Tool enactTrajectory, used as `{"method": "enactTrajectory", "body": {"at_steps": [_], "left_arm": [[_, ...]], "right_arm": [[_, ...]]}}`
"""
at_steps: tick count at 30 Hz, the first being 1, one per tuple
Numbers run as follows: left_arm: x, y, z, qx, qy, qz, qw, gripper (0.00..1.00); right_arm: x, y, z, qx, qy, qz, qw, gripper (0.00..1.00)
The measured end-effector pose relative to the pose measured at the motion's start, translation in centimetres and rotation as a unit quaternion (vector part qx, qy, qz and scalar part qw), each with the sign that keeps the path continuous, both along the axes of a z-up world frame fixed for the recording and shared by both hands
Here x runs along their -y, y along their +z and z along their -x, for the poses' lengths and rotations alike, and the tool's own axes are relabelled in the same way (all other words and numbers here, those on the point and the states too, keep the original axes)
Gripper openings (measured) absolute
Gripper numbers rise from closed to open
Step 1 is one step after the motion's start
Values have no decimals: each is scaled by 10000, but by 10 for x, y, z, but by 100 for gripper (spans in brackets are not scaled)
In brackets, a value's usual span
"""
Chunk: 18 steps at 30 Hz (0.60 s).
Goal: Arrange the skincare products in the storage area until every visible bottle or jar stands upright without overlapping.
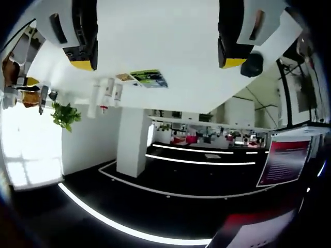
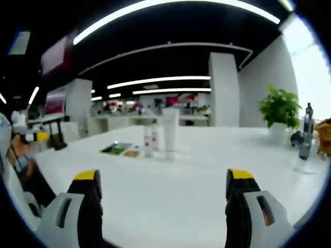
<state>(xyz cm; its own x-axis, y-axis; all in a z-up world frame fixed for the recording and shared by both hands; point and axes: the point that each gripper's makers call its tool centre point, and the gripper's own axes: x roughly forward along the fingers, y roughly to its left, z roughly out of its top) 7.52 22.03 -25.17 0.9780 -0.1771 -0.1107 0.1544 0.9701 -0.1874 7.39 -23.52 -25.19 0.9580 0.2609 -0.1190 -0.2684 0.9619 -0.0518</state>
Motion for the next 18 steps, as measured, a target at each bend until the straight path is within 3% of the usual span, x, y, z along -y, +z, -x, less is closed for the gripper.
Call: {"method": "enactTrajectory", "body": {"at_steps": [7, 18], "left_arm": [[14, -5, 2, -147, -217, -154, 9995, 100], [17, -16, 2, -307, -226, -121, 9992, 100]], "right_arm": [[-18, -11, 4, -212, 282, 164, 9992, 100], [-15, -10, 4, -223, 199, 164, 9994, 100]]}}
